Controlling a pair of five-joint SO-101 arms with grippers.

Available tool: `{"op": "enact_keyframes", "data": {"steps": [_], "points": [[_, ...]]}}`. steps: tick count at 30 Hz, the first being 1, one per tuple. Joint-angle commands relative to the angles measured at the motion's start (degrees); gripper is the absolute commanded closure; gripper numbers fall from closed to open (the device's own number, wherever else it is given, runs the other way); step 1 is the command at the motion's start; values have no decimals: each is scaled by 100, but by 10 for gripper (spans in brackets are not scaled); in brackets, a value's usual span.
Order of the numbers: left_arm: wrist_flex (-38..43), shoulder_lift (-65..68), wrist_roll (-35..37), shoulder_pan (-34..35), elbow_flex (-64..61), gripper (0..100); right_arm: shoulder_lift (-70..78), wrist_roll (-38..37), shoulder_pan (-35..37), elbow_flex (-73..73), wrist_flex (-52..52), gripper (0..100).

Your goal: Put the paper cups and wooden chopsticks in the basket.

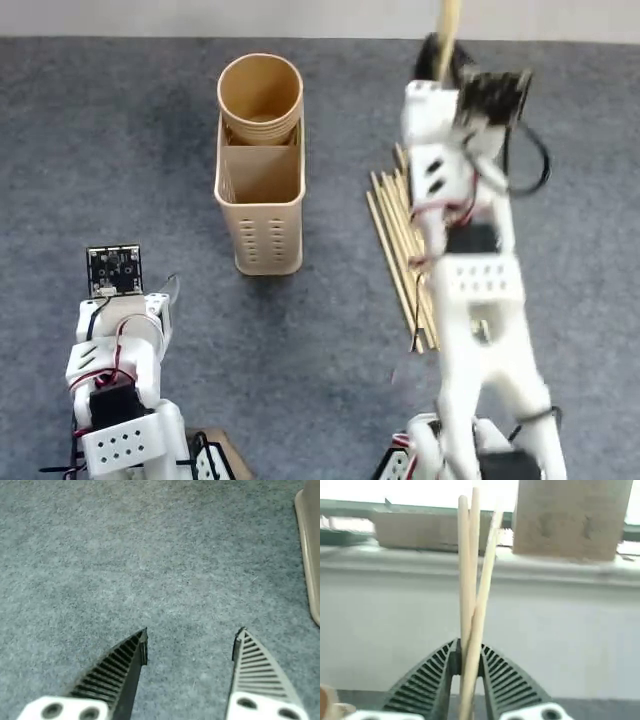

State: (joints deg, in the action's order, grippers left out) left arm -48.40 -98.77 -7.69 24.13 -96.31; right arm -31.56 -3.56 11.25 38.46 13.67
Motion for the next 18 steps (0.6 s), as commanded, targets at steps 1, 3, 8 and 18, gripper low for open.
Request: {"op": "enact_keyframes", "data": {"steps": [1, 3, 8, 18], "points": [[-26, 40, -79, -101, -119, 723, -1086, 70, 576, 576, 418, 994], [-26, 40, -79, -101, -119, 723, -1367, 70, 910, 752, 585, 994], [-26, 40, -79, -92, -119, 723, -1473, 53, 1464, 787, 752, 994], [-26, 40, -79, -92, -119, 723, -1086, 62, 1877, 189, 1138, 994]]}}
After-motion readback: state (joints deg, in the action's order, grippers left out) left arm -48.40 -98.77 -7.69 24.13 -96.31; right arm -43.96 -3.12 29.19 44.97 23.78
